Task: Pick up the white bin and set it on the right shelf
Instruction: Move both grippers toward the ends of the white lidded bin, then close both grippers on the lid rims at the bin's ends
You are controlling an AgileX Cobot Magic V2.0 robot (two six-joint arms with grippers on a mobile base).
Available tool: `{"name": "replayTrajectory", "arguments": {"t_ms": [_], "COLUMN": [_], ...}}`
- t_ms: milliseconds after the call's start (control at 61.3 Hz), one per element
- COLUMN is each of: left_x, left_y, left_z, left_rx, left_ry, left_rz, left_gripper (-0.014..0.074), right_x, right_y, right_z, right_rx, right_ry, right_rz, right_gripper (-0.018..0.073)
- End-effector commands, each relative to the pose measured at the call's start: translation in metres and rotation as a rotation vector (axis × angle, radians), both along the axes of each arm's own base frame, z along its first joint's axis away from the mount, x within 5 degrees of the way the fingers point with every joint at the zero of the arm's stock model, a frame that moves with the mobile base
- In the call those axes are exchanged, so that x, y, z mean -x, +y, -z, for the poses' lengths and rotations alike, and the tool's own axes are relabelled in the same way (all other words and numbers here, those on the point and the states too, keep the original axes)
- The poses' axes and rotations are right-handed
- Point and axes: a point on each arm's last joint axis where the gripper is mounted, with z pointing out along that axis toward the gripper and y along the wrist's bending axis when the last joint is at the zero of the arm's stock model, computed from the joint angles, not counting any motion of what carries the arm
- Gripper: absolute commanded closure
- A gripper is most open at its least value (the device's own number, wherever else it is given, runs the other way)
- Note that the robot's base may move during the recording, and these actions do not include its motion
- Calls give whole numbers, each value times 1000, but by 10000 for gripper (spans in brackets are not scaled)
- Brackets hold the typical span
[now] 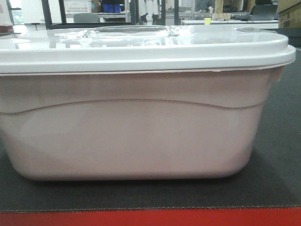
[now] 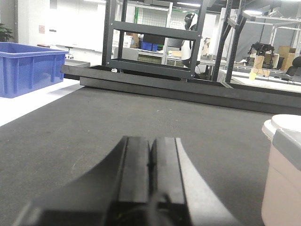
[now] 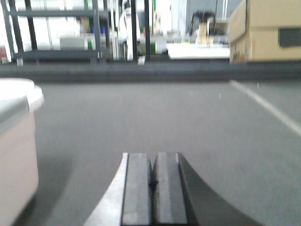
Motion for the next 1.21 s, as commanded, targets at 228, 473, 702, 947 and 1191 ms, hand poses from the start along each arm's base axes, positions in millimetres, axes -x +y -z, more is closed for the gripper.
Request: {"name": "replayTrajectory", "arguments": {"t_ms": [228, 473, 702, 947, 1191], "left_x": [1, -39, -79, -107, -137], "left_y": [-3, -9, -17, -29, -39], "left_z": [-112, -156, -151, -159, -177], "left_rx": [-91, -101, 15, 93, 62], "left_ry": [-67, 200, 426, 719, 802], "left_rz": [31, 100, 163, 272, 460], "left_gripper": [711, 486, 244, 142, 143], "right_x": [15, -25, -74, -105, -140], "right_y": [-1, -2, -2, 15, 30], "right_z": [-92, -142, -144, -173, -201], "right_rx": [-58, -83, -153, -383, -426], "right_ry": [-241, -128, 96, 424, 711], "right_rz": [-2, -4, -15, -170, -336], "right_gripper": [477, 180, -34, -31, -31]}}
